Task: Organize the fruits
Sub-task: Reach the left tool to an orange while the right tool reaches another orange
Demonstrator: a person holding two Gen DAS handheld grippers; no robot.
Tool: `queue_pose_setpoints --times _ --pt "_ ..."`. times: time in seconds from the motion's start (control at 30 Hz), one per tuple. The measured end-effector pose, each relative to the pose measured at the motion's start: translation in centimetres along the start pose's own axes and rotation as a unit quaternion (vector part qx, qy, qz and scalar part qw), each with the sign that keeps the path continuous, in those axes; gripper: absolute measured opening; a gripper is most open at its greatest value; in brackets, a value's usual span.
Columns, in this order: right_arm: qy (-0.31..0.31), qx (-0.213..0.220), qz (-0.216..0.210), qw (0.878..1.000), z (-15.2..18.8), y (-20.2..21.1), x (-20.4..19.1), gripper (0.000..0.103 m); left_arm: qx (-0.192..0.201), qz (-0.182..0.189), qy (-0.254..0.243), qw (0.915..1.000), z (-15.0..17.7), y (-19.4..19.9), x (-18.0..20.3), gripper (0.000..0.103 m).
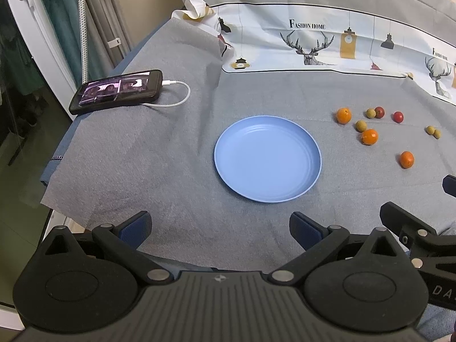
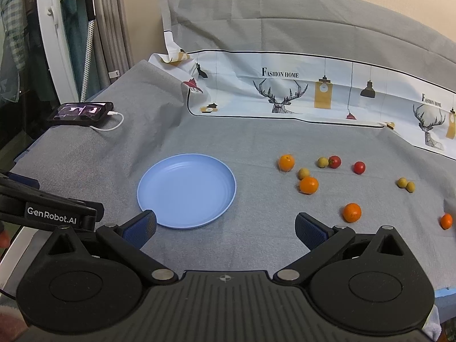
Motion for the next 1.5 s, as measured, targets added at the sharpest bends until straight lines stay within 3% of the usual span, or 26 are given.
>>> queue_pose_setpoints --times 0.33,0.53,0.77,1.07,1.37,1.5 --pt "-0.018 0.012 0.004 1.0 -0.1 0.2 1.3 0.103 -0.004 -0.005 -0.01 0.9999 -0.2 0.2 0.6 0.103" --pt "-0.053 0.051 0.02 0.997 -0.2 1.2 4.1 0.103 -0.007 0.001 -0.019 0.9998 -0.9 0.2 1.7 0.103" --pt "-0.1 0.085 0.084 0.988 -0.1 2.8 9.9 0.103 0.0 0.032 -0.031 0.999 -2.3 0.7 5.0 0.103" --pt "-0.133 0.089 0.165 0.973 0.8 4.8 17.3 0.103 -0.001 0.072 -0.063 0.9954 -4.4 0.3 11.2 0.103" --pt "-0.183 0.087 0.234 0.951 2.2 6.8 24.6 0.103 -0.02 0.119 -0.07 0.9903 -5.5 -1.2 16.7 0.103" --pt "-0.204 0.082 0.254 0.942 3.4 7.6 27.9 0.103 -0.021 0.118 -0.091 0.9886 -5.6 -2.0 19.7 0.103"
Point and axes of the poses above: each gripper's, at about its wrist camera, not at the fingertips, and y roughly against the way its jaws point, x to its right, z to its underside, the point moved 1 cm from there along -y, roughly the way its jaws point, and after that the axes turned 15 degrees about -z, right-handed, at the moved point
